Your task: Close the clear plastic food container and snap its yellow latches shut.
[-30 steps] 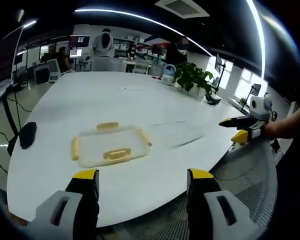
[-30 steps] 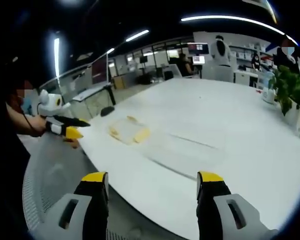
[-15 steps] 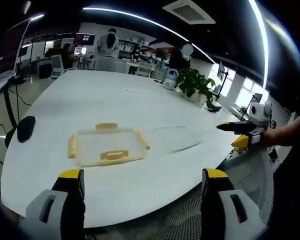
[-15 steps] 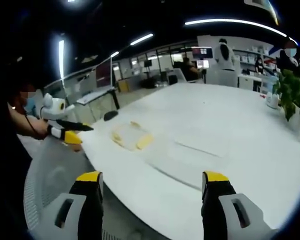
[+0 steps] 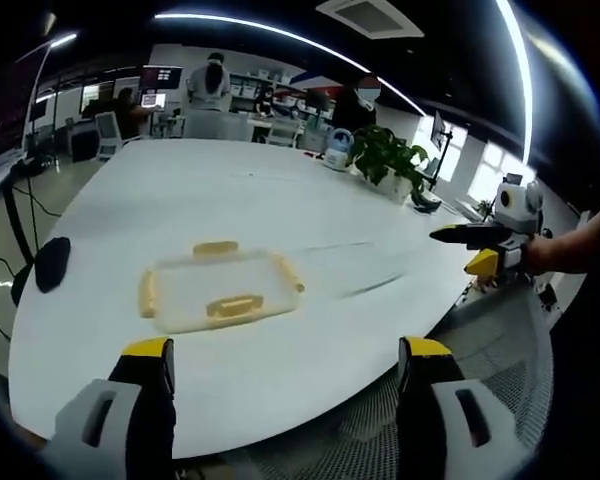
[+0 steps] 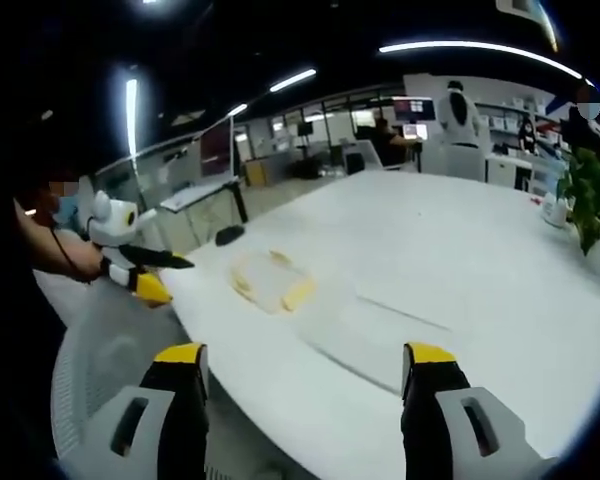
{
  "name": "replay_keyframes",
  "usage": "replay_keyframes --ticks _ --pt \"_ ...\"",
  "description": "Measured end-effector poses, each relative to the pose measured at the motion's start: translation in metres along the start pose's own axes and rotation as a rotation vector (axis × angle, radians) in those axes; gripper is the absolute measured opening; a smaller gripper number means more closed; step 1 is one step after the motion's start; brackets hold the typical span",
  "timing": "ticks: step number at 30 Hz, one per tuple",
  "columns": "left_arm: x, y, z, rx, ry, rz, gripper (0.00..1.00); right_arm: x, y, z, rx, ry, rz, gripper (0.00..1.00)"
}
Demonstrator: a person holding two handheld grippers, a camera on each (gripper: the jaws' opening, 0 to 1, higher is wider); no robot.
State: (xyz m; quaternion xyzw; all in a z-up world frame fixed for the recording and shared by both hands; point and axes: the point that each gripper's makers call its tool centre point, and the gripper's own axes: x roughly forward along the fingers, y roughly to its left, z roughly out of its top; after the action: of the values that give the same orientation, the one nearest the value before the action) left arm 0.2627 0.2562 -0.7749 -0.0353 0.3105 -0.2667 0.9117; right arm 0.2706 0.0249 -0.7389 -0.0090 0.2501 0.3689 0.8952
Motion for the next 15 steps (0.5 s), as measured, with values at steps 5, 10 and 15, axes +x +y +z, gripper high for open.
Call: replay_keyframes --ticks 5,10,15 --pt "0.002 0.008 0.002 0.023 0.009 0.002 0.92 0.008 0.005 0.004 -0.021 0.004 0.021 0.79" --pt "0.001 0.014 0.002 0.033 0.017 0.004 0.9 0.015 0.007 0.008 -0.033 0.004 0.035 0.79" --pt "0.002 0.016 0.004 0.042 0.022 0.004 0.9 0.018 0.008 0.012 -0.037 -0.001 0.041 0.78"
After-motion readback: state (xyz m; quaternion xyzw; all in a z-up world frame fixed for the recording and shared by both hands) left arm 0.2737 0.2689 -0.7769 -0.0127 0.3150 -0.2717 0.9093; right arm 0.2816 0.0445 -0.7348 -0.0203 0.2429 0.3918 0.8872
